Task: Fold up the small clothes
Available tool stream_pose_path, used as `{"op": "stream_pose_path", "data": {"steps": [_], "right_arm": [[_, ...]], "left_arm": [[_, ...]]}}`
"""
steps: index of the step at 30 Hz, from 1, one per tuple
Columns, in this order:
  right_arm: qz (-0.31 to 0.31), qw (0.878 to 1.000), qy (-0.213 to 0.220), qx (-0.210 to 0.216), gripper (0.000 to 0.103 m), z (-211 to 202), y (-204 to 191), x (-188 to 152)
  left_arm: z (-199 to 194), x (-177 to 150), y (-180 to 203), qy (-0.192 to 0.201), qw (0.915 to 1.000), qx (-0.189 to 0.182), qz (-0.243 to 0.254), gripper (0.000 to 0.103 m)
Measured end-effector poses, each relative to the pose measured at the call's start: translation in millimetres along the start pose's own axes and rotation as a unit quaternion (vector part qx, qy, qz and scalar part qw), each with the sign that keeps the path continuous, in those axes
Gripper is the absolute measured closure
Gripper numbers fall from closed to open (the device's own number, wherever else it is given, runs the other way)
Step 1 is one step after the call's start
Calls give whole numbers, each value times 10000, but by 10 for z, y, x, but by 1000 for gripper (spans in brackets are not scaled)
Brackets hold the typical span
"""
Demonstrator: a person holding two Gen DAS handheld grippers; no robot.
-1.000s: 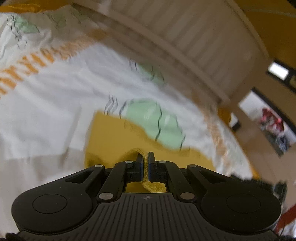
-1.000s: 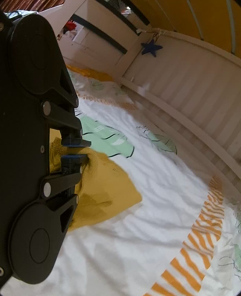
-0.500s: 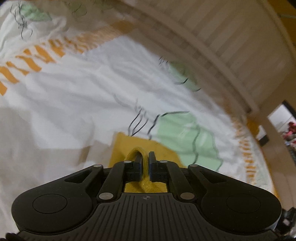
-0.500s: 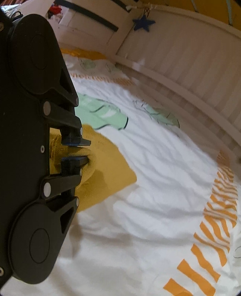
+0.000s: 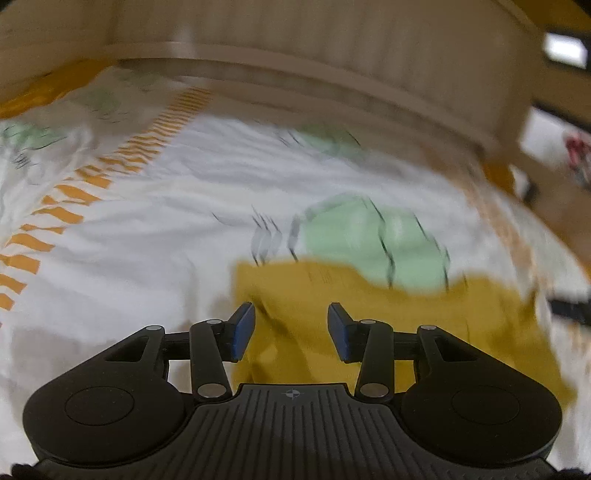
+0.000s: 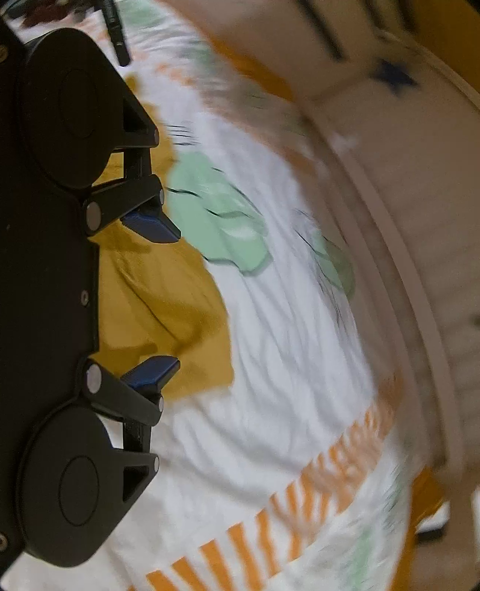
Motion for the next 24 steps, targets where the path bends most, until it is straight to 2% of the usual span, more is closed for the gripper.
{"op": "stream_pose_path", "data": {"steps": [5,9,14,20,24], "right_arm": [[-922,9950,-363,122,32,50,-503,-266],[-1356,9888,-585,215,32,148,-790,-417],[-1609,9834,-813,185,32,324,-1010,-517],[-1999,9721,-1201,-271,33,717,-1116,-516],[-1845,9725,-1316,-541,32,1036,-1080,-268]], "left_arm": [[105,-490,113,-676,9962,12,557,61],[104,-567,80,-628,9958,3,664,60],[165,-572,7,-684,9970,-256,273,54],[154,-577,-1,-741,9961,-395,266,51],[149,-579,50,-772,9955,-366,421,48]]}}
Point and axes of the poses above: each gripper's, at about its wrist camera, not at the fingertips, and z roughly the way its jaws point, y to its right, x to its top, the point moved 7 cm from there along z, roughly the way its jaws point, and after that the axes turned 3 degrees about -z, right-handed, at the moved point
